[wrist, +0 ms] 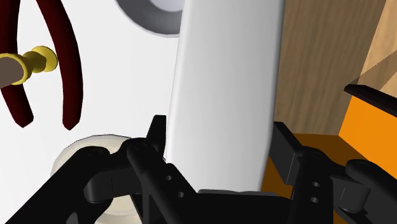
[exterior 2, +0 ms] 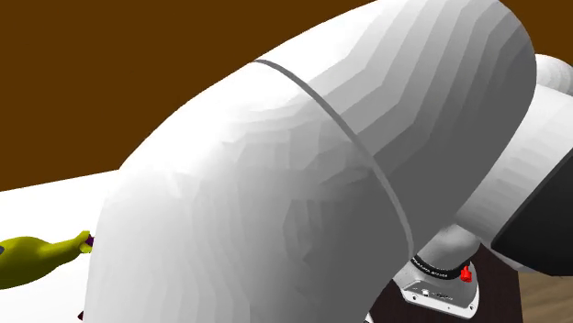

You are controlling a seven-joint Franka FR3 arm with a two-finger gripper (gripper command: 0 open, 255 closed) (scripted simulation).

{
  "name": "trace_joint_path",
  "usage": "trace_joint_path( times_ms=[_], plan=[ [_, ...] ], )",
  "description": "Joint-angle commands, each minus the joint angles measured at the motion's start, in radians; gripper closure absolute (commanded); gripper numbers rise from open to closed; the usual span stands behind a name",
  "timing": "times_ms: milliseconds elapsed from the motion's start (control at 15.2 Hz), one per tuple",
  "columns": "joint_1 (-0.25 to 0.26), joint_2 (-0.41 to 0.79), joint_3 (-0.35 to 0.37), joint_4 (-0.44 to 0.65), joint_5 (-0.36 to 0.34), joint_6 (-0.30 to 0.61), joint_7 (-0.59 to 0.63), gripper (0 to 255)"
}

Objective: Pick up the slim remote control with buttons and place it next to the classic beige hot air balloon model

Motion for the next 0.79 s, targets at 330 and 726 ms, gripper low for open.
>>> trace_joint_path(
  times_ms=[330,726],
  plan=[
    [-0.004,0.009,-0.003,-0.077,-0.004,0.086,0.005,255],
    [-0.005,0.030,-0.007,-0.126,-0.011,0.155,0.010,255]
  ],
)
